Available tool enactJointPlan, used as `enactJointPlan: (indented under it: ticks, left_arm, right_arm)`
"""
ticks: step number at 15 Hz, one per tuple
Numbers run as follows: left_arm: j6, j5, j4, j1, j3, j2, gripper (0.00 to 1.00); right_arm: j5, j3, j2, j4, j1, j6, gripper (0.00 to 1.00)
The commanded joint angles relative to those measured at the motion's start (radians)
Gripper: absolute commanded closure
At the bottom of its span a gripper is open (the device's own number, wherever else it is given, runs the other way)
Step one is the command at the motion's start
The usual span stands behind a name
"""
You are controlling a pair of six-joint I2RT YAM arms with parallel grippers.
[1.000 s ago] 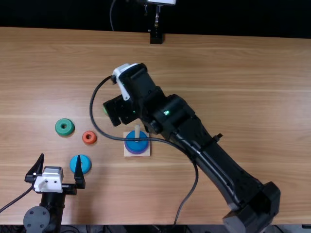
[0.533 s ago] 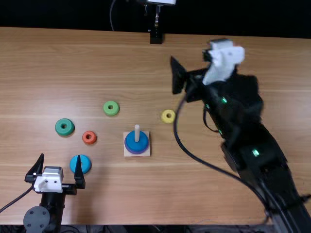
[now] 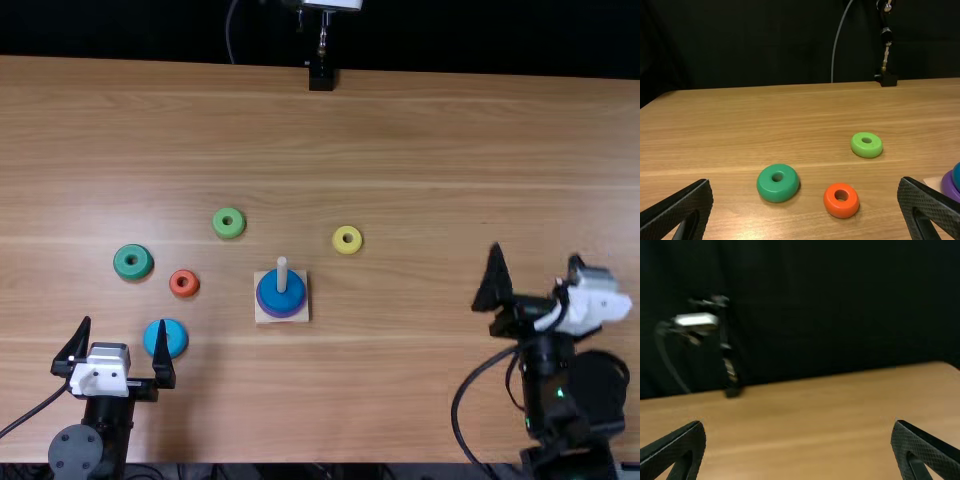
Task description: Build the Hanoi tower: stack the rings onto the peg from bottom to top in this color order: purple, dark blue, light blue, dark green, light green, yellow, orange.
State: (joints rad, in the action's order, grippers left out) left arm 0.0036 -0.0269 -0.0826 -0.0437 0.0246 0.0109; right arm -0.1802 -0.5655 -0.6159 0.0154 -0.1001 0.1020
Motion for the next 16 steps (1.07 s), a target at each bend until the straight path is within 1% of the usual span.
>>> enactJointPlan:
  ticks: [1, 3, 5, 6, 7, 8, 9, 11, 14, 15, 16]
  left_arm:
    - [0.013, -0.01, -0.017, 0.011, -0.025, -0.011, 0.0]
    - [0.013, -0.008, -0.017, 0.011, -0.025, -0.011, 0.0]
    - [0.013, -0.01, -0.017, 0.011, -0.025, -0.011, 0.0]
    - [0.013, -0.008, -0.017, 0.011, -0.025, -0.011, 0.0]
    - [0.013, -0.008, -0.017, 0.011, -0.025, -0.011, 0.0]
    - [0.013, -0.01, -0.017, 0.011, -0.025, -0.011, 0.0]
    - [0.013, -0.008, -0.017, 0.011, -0.025, -0.011, 0.0]
    - [0.013, -0.008, -0.017, 0.011, -0.025, -0.011, 0.0]
    - [0.013, -0.008, -0.017, 0.011, -0.025, -0.011, 0.0]
    - [0.013, -0.008, -0.017, 0.011, -0.025, -0.011, 0.0]
    - [0.013, -0.008, -0.017, 0.013, -0.025, -0.011, 0.0]
  right_arm:
    - [-0.006, 0.136, 0.105, -0.005, 0.045, -0.003, 0.0]
    - [-0.006, 0.325, 0.255, -0.005, 0.088, -0.006, 0.0]
    - [-0.004, 0.434, 0.375, -0.001, 0.103, -0.01, 0.0]
    - [0.002, 0.466, 0.427, 0.006, 0.102, -0.01, 0.0]
    - [0.018, 0.507, 0.473, 0.006, 0.103, -0.008, 0.0]
    - [0.04, 0.532, 0.513, 0.006, 0.102, -0.008, 0.0]
    - [0.055, 0.547, 0.55, 0.013, 0.099, -0.008, 0.0]
    - [0.057, 0.55, 0.616, 0.083, 0.097, -0.01, 0.0]
    - [0.051, 0.549, 0.616, 0.078, 0.096, -0.001, 0.0]
    - [0.053, 0.549, 0.616, 0.078, 0.099, -0.004, 0.0]
    - [0.051, 0.549, 0.616, 0.078, 0.102, 0.001, 0.0]
